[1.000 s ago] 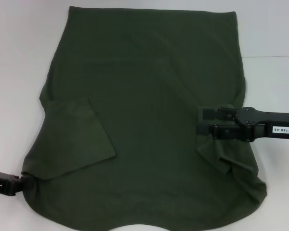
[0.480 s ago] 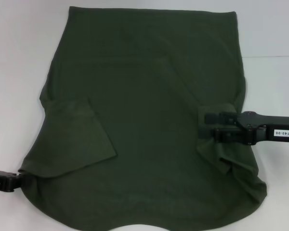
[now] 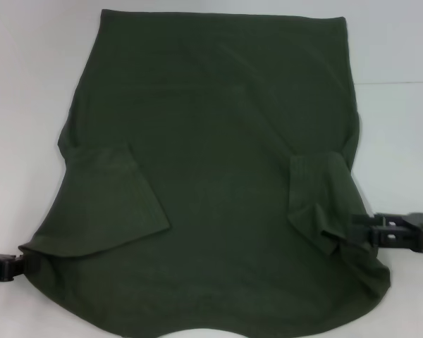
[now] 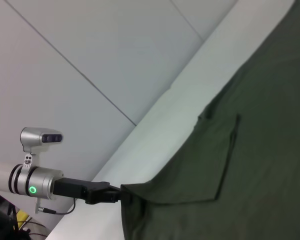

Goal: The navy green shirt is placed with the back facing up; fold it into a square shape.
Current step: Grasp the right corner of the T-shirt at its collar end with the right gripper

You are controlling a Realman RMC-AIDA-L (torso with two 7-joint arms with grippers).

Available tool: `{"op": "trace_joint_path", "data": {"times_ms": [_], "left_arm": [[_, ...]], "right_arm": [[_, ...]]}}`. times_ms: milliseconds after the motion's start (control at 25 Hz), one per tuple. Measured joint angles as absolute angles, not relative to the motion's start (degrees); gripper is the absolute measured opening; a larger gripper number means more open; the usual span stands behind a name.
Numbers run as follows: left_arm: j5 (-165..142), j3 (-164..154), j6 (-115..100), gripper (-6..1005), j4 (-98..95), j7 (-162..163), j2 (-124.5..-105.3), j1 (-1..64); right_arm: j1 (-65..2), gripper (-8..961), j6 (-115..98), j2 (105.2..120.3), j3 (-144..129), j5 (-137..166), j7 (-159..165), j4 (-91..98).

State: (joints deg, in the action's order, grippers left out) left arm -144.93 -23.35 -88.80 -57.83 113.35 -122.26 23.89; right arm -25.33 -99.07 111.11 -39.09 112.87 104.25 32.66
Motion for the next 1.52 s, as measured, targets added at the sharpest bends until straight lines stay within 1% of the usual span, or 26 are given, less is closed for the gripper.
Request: {"op": "trace_joint_path", "data": {"times_ms": [120,360,680,960,1320,1520], "left_arm": [[-144.93,-23.35,-88.76,27,-57.83,113.17,-122.52,23.78],[-144.93,-23.56,-88.80,28,-57.83,112.71,-122.86,23.90],[-144.92,-23.85,-88.82,27,-57.65,112.35,-122.97,24.11],[-144.93,-23.83,-88.86,27,-57.65,112.32,-122.96,24.08],[-144.93,-23.90,-88.73,28,-57.65,112.31,-122.97,24.19],[-144.93,-23.91,-88.45,28,-57.65,112.01,-123.07,24.25]], "right_arm": [[-23.34,878,-99.51,110.79,-38.89,112.91,104.17,32.99],[-20.78,874,-100.74,110.74,-38.71,113.02,103.04,33.37],[-20.48,867,-100.79,110.73,-38.62,113.87,102.99,34.05],[-20.06,862,-99.23,110.39,-37.73,115.75,103.35,35.07],[-19.73,855,-96.84,110.06,-30.48,122.71,103.57,35.58],[-19.69,851,-94.34,110.29,-29.98,124.25,103.59,35.55]]}}
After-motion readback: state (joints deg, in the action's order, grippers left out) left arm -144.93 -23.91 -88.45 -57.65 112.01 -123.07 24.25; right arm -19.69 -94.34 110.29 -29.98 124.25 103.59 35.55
